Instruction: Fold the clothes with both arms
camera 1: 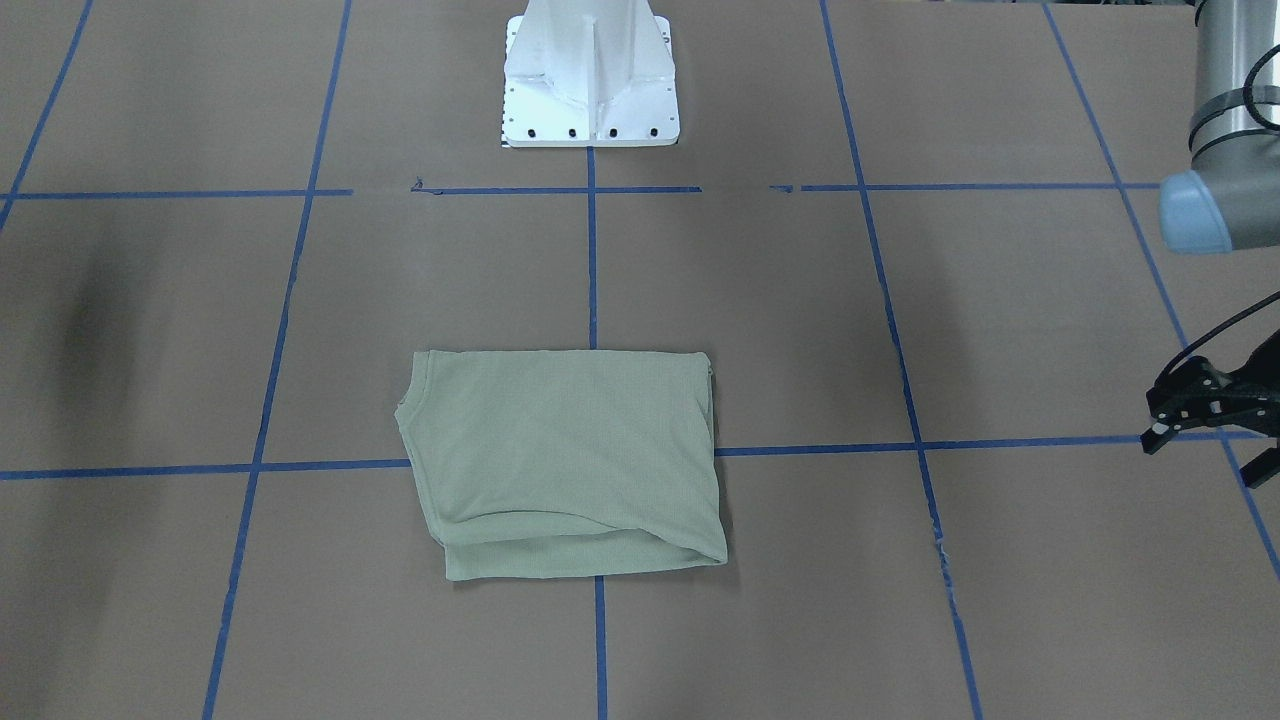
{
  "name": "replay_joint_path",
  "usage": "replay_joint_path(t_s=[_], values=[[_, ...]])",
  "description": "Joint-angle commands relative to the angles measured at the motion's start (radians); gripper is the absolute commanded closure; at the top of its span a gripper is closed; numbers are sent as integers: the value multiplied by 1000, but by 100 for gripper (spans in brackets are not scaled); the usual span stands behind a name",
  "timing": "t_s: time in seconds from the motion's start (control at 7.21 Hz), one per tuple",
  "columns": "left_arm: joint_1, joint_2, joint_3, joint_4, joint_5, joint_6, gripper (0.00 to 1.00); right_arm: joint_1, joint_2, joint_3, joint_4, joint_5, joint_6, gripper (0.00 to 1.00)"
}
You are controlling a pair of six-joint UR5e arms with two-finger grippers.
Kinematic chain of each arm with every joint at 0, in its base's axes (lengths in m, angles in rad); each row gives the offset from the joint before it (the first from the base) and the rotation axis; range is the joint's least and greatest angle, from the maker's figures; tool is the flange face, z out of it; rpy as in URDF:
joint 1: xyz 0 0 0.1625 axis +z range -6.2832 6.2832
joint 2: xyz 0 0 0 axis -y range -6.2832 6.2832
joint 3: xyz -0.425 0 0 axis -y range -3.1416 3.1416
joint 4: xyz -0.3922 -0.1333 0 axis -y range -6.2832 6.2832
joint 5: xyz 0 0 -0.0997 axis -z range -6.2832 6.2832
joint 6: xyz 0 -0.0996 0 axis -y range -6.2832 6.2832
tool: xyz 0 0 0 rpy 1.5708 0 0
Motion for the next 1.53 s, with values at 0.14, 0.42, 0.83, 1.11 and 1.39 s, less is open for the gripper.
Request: replay_joint_path(t_s=[0.14, 0.42, 0.83, 1.11, 1.39], values=[[-11, 163, -163, 120, -21, 47, 0, 27, -122, 217, -180, 0, -87, 0], [-8, 281, -238, 103, -63, 45, 0, 29, -148, 235, -180, -2, -89, 0], [-29, 289, -264, 150, -66, 45, 0, 35, -162, 231, -180, -13, -104, 0], [-95, 286, -260, 275, -68, 175, 0, 59, -196, 222, -181, -13, -194, 0], [-159, 291, -178, 272, -68, 254, 0, 73, -214, 222, -180, -13, -207, 0]])
